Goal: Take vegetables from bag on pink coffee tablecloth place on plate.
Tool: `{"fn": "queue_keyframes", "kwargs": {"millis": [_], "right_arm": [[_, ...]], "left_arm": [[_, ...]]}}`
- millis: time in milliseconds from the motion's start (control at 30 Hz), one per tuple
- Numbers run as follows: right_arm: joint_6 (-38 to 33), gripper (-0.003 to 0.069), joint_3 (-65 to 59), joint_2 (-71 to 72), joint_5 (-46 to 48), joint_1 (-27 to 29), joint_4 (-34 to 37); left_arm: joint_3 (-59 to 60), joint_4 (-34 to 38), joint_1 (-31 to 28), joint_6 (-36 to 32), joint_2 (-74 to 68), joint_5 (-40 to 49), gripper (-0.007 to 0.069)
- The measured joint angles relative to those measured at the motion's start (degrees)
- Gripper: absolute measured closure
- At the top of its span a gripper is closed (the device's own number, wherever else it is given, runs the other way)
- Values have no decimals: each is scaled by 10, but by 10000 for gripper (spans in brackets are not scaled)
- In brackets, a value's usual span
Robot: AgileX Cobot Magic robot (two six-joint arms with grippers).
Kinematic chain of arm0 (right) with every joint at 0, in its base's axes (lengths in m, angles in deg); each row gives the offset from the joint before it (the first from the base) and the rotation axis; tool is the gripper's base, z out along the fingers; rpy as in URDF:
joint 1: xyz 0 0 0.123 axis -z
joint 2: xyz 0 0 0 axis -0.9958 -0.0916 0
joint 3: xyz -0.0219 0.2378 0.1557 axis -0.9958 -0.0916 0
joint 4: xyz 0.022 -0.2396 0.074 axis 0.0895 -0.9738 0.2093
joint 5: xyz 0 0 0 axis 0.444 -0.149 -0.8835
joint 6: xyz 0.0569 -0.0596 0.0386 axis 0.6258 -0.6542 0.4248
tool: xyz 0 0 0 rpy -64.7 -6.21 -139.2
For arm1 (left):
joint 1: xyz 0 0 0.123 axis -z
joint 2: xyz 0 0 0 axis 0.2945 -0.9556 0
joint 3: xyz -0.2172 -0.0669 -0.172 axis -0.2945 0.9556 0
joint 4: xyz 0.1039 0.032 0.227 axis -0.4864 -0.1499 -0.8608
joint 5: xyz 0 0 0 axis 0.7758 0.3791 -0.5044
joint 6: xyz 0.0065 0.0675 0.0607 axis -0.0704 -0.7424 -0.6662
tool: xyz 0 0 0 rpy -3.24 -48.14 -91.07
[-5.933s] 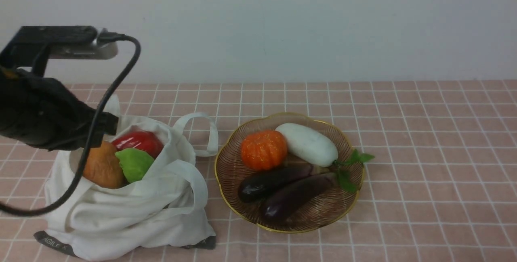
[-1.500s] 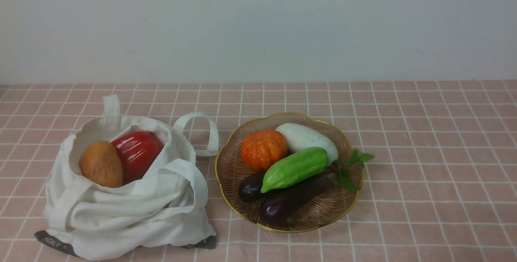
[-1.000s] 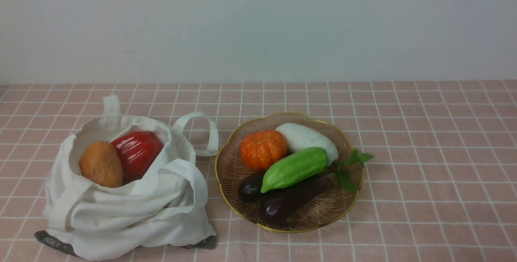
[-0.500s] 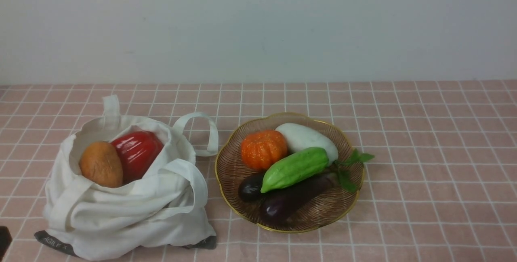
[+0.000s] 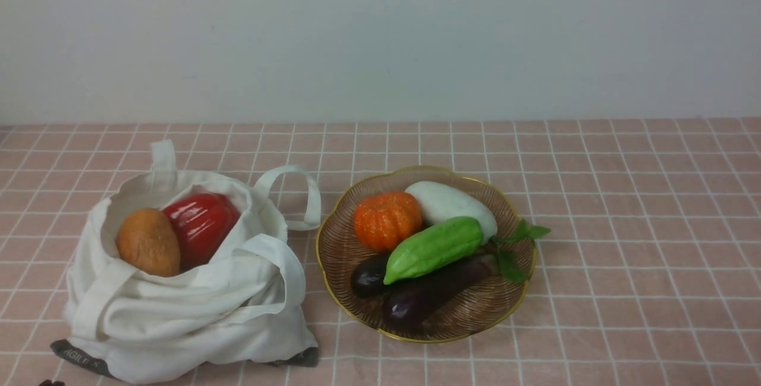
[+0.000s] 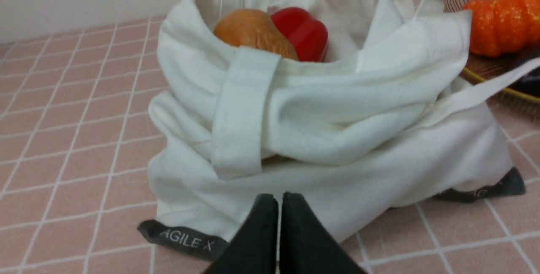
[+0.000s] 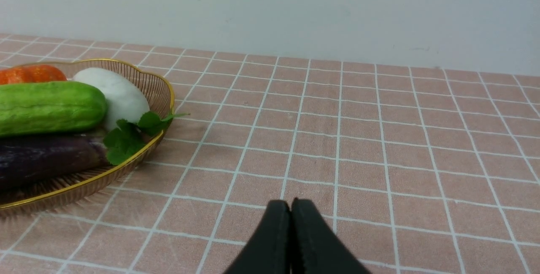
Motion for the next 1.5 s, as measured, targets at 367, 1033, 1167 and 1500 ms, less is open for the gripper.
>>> {"fn": "queue_keyframes", "kwargs": {"millis": [367, 1033, 1167, 1500], "right_arm": [[0, 673, 0, 0, 0, 0, 0], [0, 673, 0, 0, 0, 0, 0], [0, 673, 0, 0, 0, 0, 0], [0, 673, 0, 0, 0, 0, 0]], "left_arm": [[2, 0, 0, 0, 0, -15, 629], [2, 0, 0, 0, 0, -15, 629], [2, 0, 0, 0, 0, -15, 629], [2, 1, 0, -1, 0, -15, 629]]}}
